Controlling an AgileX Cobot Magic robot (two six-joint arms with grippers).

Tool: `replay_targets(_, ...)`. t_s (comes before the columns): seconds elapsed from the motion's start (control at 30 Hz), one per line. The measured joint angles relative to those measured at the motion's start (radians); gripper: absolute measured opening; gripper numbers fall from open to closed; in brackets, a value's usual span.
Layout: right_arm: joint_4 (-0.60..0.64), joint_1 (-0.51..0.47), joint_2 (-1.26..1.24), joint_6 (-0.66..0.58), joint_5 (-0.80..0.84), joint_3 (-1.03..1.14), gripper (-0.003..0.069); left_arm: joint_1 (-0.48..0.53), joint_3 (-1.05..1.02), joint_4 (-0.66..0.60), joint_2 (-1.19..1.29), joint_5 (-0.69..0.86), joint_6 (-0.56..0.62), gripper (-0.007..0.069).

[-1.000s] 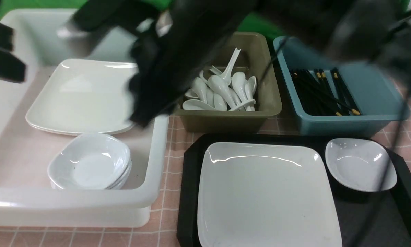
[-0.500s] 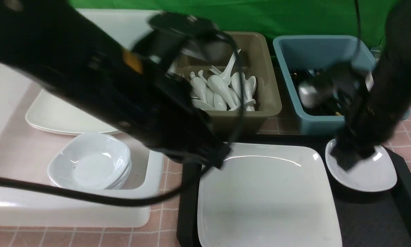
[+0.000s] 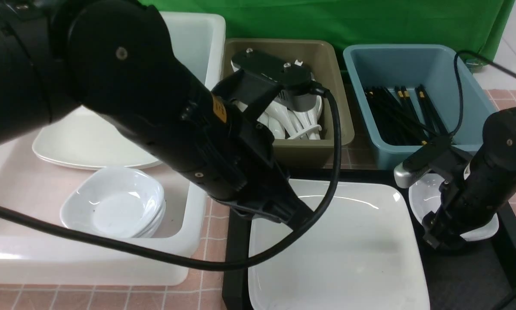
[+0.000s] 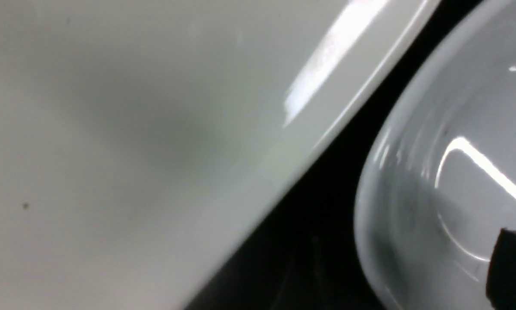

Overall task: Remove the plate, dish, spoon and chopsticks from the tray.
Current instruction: Use the right arm to grab a small plate from the dinner plate

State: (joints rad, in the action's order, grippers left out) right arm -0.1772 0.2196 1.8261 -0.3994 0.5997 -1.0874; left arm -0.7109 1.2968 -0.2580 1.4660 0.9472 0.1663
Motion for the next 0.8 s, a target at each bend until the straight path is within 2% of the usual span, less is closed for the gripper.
replay_targets(0.03, -0.002, 0.000, 0.006, -0.001, -0.004, 0.000, 0.0564, 0.000, 0.000, -0.003, 0.000, -0.005, 0.004, -0.0003)
replay_targets(0.13, -0.008, 0.000, 0.027, -0.002, -0.009, 0.000, 0.0480, 0.000, 0.000, -0.003, 0.000, -0.060, 0.021, -0.0003)
replay_targets(0.27, -0.015, 0.008, 0.015, -0.009, -0.002, -0.024, 0.0225, 0.000, 0.000, -0.003, 0.001, -0.129, 0.033, -0.0003)
replay_targets(0.33, -0.019, 0.008, 0.008, -0.008, 0.021, -0.037, 0.0213, 0.000, 0.000, -0.003, 0.001, -0.141, 0.033, -0.0003)
replay_targets(0.43, -0.015, 0.007, -0.024, -0.005, 0.147, -0.085, 0.0177, 0.000, 0.000, -0.003, 0.001, -0.186, 0.036, -0.0003)
replay_targets(0.57, 0.046, 0.005, -0.127, 0.002, 0.330, -0.170, 0.0078, 0.007, 0.003, 0.019, 0.001, -0.212, 0.036, -0.0003)
replay_targets(0.67, 0.191, 0.021, -0.215, -0.001, 0.378, -0.249, 0.0076, 0.055, 0.021, 0.048, -0.010, -0.202, 0.036, -0.0003)
replay_targets(0.7, 0.191, 0.023, -0.221, -0.003, 0.378, -0.256, 0.0076, 0.060, 0.023, 0.048, -0.012, -0.199, 0.034, -0.0003)
replay_targets(0.73, 0.288, 0.044, -0.256, -0.016, 0.373, -0.310, 0.0076, 0.104, 0.036, 0.069, -0.027, -0.182, 0.032, -0.0003)
replay_targets(0.77, 0.332, 0.052, -0.263, -0.024, 0.371, -0.326, 0.0076, 0.119, 0.039, 0.074, -0.033, -0.177, 0.032, -0.0003)
replay_targets(0.8, 0.426, 0.097, -0.280, -0.052, 0.367, -0.393, 0.0076, 0.177, 0.047, 0.094, -0.056, -0.156, 0.029, -0.0003)
